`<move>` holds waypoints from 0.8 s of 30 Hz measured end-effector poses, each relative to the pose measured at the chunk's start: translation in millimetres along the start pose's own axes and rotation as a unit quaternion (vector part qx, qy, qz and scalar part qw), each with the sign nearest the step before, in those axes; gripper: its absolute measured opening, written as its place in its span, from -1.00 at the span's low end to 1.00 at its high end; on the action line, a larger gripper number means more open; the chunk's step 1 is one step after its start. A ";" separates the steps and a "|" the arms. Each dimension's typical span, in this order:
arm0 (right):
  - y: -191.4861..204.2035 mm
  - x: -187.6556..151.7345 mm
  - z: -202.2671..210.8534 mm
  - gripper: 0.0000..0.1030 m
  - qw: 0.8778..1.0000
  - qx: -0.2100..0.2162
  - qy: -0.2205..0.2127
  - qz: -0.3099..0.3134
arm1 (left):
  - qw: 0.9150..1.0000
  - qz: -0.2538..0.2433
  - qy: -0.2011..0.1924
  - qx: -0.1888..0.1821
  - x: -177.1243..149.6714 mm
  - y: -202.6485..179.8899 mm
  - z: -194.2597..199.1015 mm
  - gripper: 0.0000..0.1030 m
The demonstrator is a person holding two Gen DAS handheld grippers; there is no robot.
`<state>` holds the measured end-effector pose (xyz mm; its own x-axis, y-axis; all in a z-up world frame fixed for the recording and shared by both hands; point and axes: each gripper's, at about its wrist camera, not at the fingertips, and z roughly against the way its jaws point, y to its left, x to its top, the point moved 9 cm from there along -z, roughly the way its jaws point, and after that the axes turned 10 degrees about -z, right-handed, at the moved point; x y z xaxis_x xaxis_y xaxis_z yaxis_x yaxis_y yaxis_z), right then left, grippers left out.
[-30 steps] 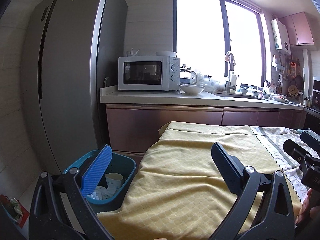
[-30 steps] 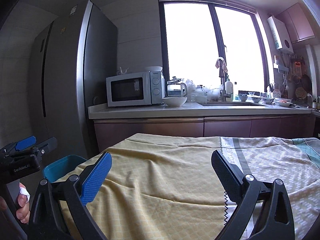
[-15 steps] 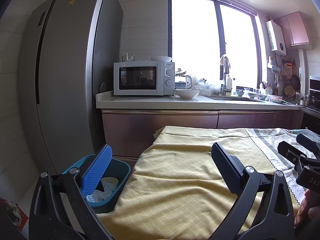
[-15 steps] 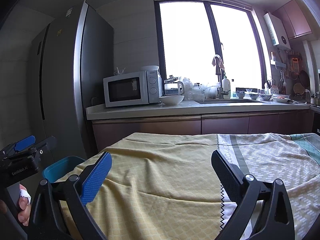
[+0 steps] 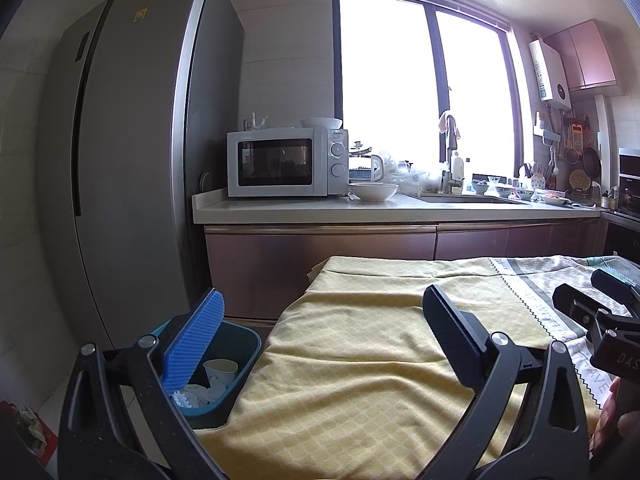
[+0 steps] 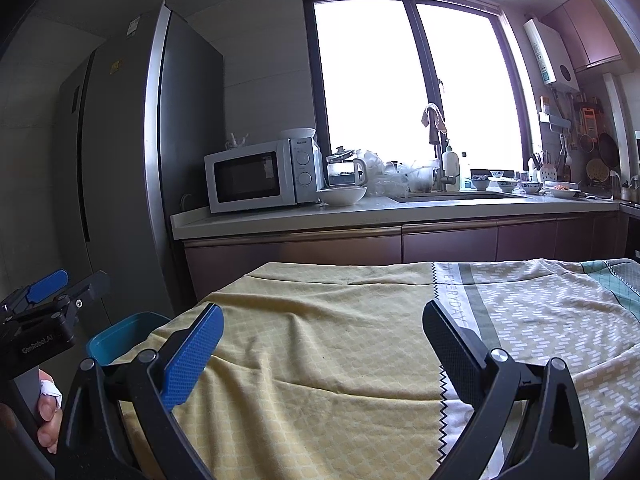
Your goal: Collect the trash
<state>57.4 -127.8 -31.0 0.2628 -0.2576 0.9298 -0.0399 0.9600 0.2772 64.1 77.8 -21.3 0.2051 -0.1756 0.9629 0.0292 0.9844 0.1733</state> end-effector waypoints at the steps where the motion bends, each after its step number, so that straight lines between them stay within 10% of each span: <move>1: 0.0 0.1 -0.1 0.87 1.000 0.000 0.000 0.000 | 1.000 0.000 0.000 0.000 0.0 0.0 0.0 0.90; 24: -2.4 4.2 -1.3 0.87 1.000 0.002 -0.002 -0.001 | 1.000 -0.001 0.000 0.002 2.3 -0.5 -0.9 0.90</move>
<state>59.9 -131.0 -28.1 0.2590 -0.2604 0.9301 -0.0431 0.9589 0.2805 65.4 76.9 -19.4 0.2042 -0.1783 0.9625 0.0262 0.9839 0.1767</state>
